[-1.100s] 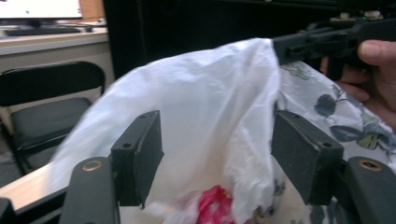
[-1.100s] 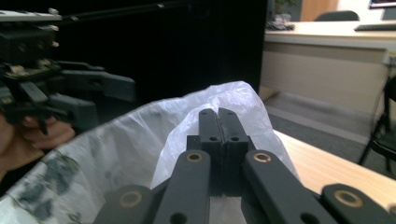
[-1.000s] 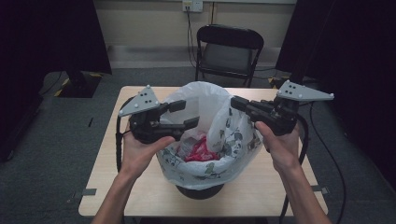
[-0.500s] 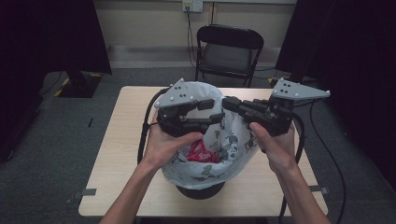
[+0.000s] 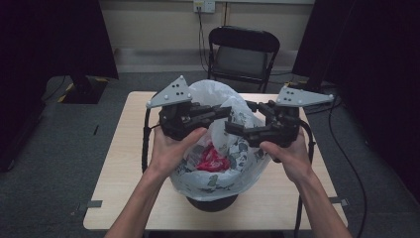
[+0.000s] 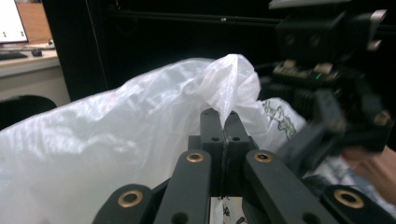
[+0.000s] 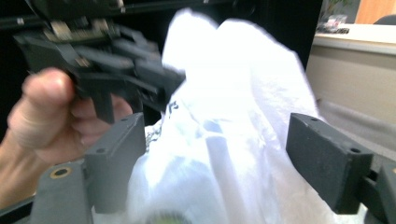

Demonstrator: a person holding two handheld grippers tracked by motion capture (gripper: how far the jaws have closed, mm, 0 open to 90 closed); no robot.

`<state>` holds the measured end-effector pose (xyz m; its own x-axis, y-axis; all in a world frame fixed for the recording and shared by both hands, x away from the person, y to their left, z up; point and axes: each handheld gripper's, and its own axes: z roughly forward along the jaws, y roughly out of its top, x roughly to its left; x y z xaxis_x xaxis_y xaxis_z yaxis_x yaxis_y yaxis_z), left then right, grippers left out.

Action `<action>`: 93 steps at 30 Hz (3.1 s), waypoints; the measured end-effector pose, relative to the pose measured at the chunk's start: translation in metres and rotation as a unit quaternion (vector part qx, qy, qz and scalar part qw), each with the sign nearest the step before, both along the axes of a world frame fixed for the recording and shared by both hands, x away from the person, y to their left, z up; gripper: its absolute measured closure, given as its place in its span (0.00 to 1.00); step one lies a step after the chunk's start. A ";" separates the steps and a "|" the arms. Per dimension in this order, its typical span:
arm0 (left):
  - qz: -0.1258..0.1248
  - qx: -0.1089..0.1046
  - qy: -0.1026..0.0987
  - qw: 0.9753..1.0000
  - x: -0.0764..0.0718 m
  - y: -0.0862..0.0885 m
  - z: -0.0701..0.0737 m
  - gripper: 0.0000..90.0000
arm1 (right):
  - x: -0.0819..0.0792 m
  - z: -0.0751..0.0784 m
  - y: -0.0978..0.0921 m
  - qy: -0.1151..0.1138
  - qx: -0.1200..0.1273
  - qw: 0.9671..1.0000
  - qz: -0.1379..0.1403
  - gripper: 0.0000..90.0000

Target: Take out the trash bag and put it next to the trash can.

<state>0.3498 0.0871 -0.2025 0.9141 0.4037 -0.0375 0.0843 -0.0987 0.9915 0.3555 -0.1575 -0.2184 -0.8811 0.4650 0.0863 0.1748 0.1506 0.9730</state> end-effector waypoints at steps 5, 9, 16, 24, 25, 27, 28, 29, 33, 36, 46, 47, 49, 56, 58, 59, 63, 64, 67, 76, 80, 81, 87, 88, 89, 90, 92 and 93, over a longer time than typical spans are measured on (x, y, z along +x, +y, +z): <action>-0.015 -0.004 -0.003 1.000 -0.003 -0.002 0.003 1.00 | 0.008 -0.004 0.014 0.009 -0.021 1.000 0.006 0.55; 0.001 -0.002 0.001 1.000 -0.002 0.001 -0.001 0.93 | 0.009 -0.009 0.019 0.006 -0.022 1.000 0.019 0.91; 0.053 -0.011 -0.003 0.999 -0.008 0.040 -0.011 0.42 | 0.011 -0.011 -0.001 0.014 0.011 1.000 -0.015 0.99; 0.107 -0.022 -0.001 0.994 -0.024 0.099 -0.044 0.32 | 0.011 -0.007 -0.019 0.006 0.040 0.999 -0.036 1.00; 0.107 -0.022 -0.001 0.994 -0.024 0.099 -0.044 0.31 | 0.011 -0.008 -0.020 0.005 0.040 0.998 -0.039 1.00; 0.109 -0.042 0.007 0.993 -0.028 0.117 -0.057 0.28 | 0.011 -0.009 -0.021 0.004 0.038 0.998 -0.044 1.00; 0.109 -0.042 0.007 0.993 -0.028 0.117 -0.057 0.26 | 0.011 -0.009 -0.021 0.004 0.038 0.998 -0.044 1.00; 0.108 -0.044 0.011 0.993 -0.028 0.121 -0.061 0.25 | 0.010 -0.011 -0.023 0.003 0.038 0.998 -0.048 1.00; 0.108 -0.044 0.028 0.993 -0.025 0.128 -0.079 0.21 | 0.010 -0.012 -0.031 -0.003 0.043 0.997 -0.063 1.00; 0.111 -0.037 0.034 0.993 -0.023 0.124 -0.083 0.18 | 0.010 -0.011 -0.034 -0.004 0.047 0.997 -0.069 1.00; 0.134 -0.034 0.043 0.989 -0.012 0.124 -0.093 0.71 | 0.008 -0.012 -0.039 -0.006 0.051 0.996 -0.070 1.00; 0.120 -0.033 0.050 0.991 -0.010 0.123 -0.092 0.86 | 0.007 -0.013 -0.038 -0.005 0.050 0.997 -0.066 1.00; 0.119 -0.027 0.048 0.991 -0.011 0.121 -0.091 0.94 | 0.007 -0.015 -0.036 -0.004 0.048 0.997 -0.061 1.00; 0.092 -0.030 0.024 0.995 -0.014 0.105 -0.070 0.98 | 0.007 -0.016 -0.024 -0.004 0.046 0.998 -0.042 0.99; 0.082 -0.025 0.011 0.996 -0.016 0.092 -0.055 0.98 | 0.005 -0.012 -0.015 -0.008 0.045 0.999 -0.030 0.99; 0.082 -0.025 0.011 0.996 -0.016 0.092 -0.055 0.98 | 0.005 -0.009 -0.011 -0.010 0.044 0.999 -0.025 0.99; 0.062 -0.030 -0.009 0.998 -0.015 0.070 -0.034 0.98 | 0.001 -0.002 0.007 -0.017 0.045 0.999 0.002 0.98; 0.062 -0.030 -0.009 0.998 -0.015 0.070 -0.034 0.98 | 0.000 -0.002 0.012 -0.016 0.044 0.999 0.010 0.97; 0.053 -0.043 -0.012 0.998 -0.012 0.062 -0.026 0.98 | -0.001 -0.003 0.021 -0.015 0.041 0.999 0.023 0.93; 0.036 -0.063 -0.004 0.997 -0.005 0.048 -0.016 0.99 | 0.003 -0.009 0.046 0.010 0.050 0.997 0.054 0.44; 0.031 -0.064 -0.003 0.997 -0.003 0.042 -0.011 0.99 | 0.002 -0.007 0.051 0.007 0.038 0.998 0.053 0.40; 0.030 -0.064 -0.005 0.998 -0.003 0.040 -0.010 0.99 | 0.002 -0.005 0.054 0.005 0.026 0.998 0.049 0.37; 0.008 -0.065 -0.007 0.998 -0.005 0.031 -0.003 0.99 | 0.006 -0.001 0.063 0.004 0.012 0.999 0.048 0.59; 0.005 -0.064 -0.007 0.998 -0.005 0.032 -0.004 0.99 | 0.007 -0.001 0.063 0.006 0.010 0.999 0.053 0.76; 0.003 -0.068 -0.005 0.998 -0.005 0.034 -0.005 0.97 | 0.008 -0.001 0.063 0.009 0.009 0.998 0.057 0.86; 0.005 -0.074 -0.005 0.997 -0.005 0.037 -0.006 0.89 | 0.008 -0.001 0.062 0.011 0.005 0.998 0.055 0.94; 0.013 -0.077 -0.006 0.997 -0.006 0.040 -0.006 0.76 | 0.008 -0.001 0.062 0.009 0.001 0.999 0.052 0.97; 0.026 -0.079 -0.009 0.997 -0.009 0.047 -0.007 0.50 | 0.009 0.000 0.060 0.008 -0.003 0.999 0.045 0.99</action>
<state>0.3404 0.1346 -0.2094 0.8931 0.4414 -0.0874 0.0666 0.0623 0.9958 0.3641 -0.0975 -0.2186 -0.9177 0.3849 0.0987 0.1766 0.1727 0.9690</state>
